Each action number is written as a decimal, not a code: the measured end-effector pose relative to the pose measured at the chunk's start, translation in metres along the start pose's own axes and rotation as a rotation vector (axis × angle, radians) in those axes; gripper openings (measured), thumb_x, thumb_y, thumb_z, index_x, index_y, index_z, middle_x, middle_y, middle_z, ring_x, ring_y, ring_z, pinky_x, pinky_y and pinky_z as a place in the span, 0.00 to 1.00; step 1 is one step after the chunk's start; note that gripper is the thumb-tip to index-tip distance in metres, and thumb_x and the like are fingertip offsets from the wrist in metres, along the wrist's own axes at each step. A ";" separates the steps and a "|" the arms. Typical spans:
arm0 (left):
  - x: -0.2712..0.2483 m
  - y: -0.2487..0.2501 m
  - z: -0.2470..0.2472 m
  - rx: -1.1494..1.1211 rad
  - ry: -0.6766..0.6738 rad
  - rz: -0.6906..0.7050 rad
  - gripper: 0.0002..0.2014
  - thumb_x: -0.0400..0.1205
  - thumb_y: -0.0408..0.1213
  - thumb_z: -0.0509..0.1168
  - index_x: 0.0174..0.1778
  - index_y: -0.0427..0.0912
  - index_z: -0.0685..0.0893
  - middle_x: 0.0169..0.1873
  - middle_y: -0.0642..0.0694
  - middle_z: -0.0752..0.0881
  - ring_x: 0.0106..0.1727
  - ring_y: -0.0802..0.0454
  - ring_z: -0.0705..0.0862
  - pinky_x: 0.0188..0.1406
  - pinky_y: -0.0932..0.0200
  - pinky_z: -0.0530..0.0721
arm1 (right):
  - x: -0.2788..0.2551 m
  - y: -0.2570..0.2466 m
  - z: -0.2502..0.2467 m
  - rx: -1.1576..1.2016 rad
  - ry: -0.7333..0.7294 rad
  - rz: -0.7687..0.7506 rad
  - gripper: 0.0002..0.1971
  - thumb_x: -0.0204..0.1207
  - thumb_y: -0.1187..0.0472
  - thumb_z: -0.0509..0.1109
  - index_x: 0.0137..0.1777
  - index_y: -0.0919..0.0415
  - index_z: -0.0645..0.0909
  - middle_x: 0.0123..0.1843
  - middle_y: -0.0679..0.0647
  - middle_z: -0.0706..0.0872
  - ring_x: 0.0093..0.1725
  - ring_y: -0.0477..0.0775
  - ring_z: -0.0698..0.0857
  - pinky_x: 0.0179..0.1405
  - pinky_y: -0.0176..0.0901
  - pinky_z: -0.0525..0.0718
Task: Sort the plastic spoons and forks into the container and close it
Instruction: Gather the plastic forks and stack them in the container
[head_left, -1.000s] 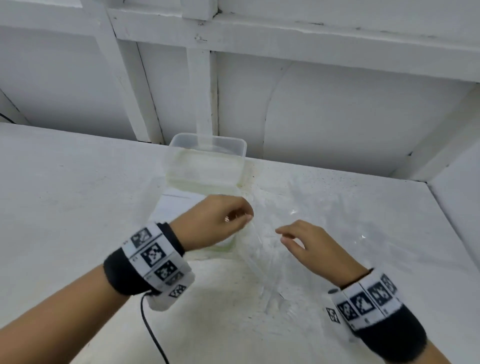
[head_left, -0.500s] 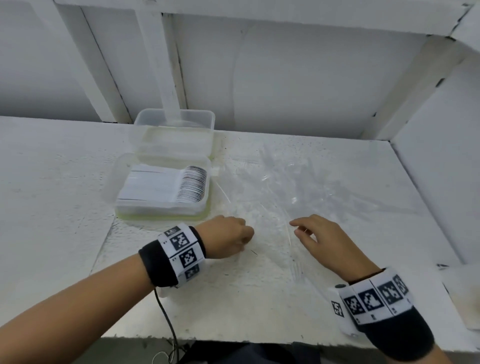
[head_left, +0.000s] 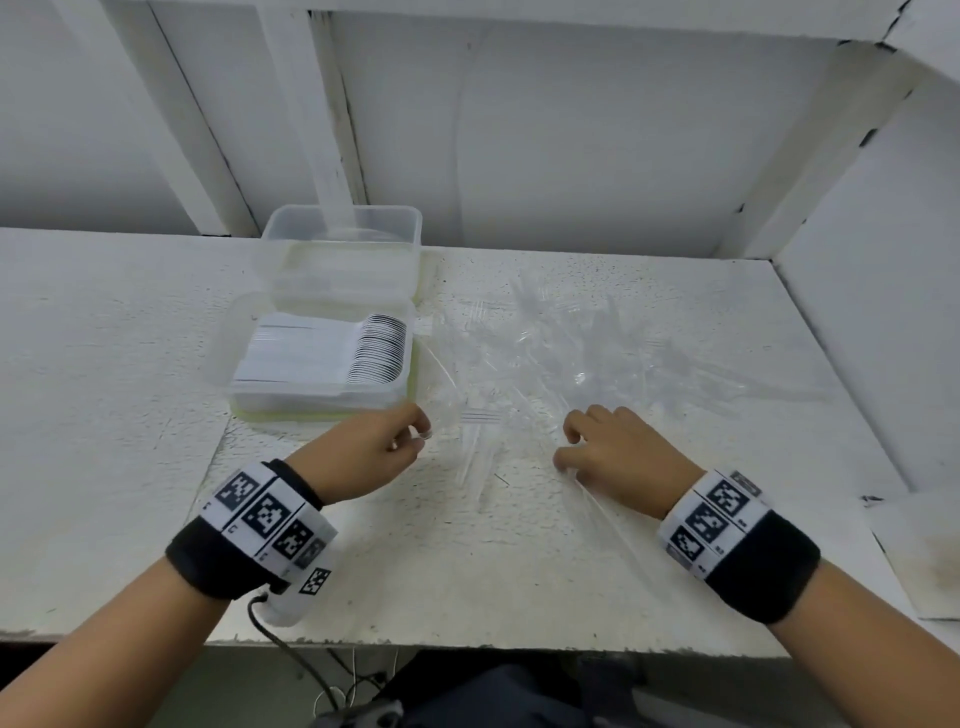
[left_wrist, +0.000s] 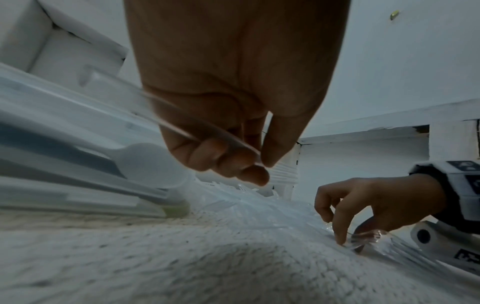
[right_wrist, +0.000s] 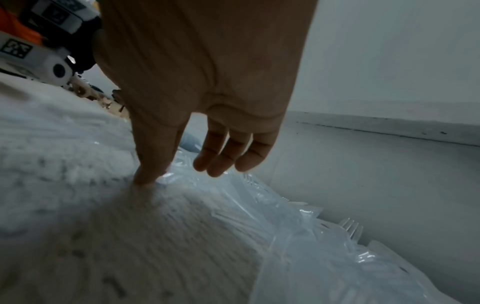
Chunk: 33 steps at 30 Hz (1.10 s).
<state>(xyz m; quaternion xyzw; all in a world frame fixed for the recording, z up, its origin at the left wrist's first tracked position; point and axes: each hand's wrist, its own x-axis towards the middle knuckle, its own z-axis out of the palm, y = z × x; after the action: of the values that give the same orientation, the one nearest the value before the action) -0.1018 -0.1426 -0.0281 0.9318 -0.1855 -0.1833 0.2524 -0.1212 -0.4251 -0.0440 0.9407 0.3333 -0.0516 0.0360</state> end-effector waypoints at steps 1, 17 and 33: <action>-0.002 -0.001 0.001 -0.011 0.006 -0.006 0.08 0.84 0.38 0.59 0.56 0.43 0.79 0.33 0.57 0.78 0.38 0.56 0.80 0.38 0.65 0.75 | 0.000 0.001 0.000 0.034 0.019 -0.022 0.18 0.46 0.61 0.88 0.34 0.48 0.86 0.34 0.51 0.81 0.29 0.51 0.80 0.26 0.40 0.66; 0.059 0.053 0.033 0.213 0.047 -0.145 0.18 0.83 0.51 0.59 0.51 0.38 0.79 0.41 0.48 0.78 0.43 0.51 0.76 0.39 0.60 0.72 | -0.024 -0.019 -0.026 1.115 0.626 0.586 0.07 0.85 0.56 0.54 0.48 0.44 0.71 0.29 0.50 0.78 0.32 0.50 0.80 0.40 0.47 0.81; 0.033 0.035 0.006 -0.407 -0.125 -0.248 0.10 0.84 0.35 0.59 0.36 0.41 0.71 0.28 0.46 0.81 0.22 0.57 0.78 0.20 0.67 0.75 | -0.021 -0.041 0.003 0.551 -0.278 0.669 0.10 0.76 0.50 0.67 0.44 0.56 0.74 0.43 0.50 0.81 0.41 0.49 0.78 0.33 0.36 0.70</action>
<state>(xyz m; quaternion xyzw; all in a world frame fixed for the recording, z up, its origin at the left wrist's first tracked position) -0.0841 -0.1874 -0.0222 0.8644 -0.0441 -0.3038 0.3983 -0.1631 -0.4068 -0.0459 0.9554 -0.0233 -0.2496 -0.1563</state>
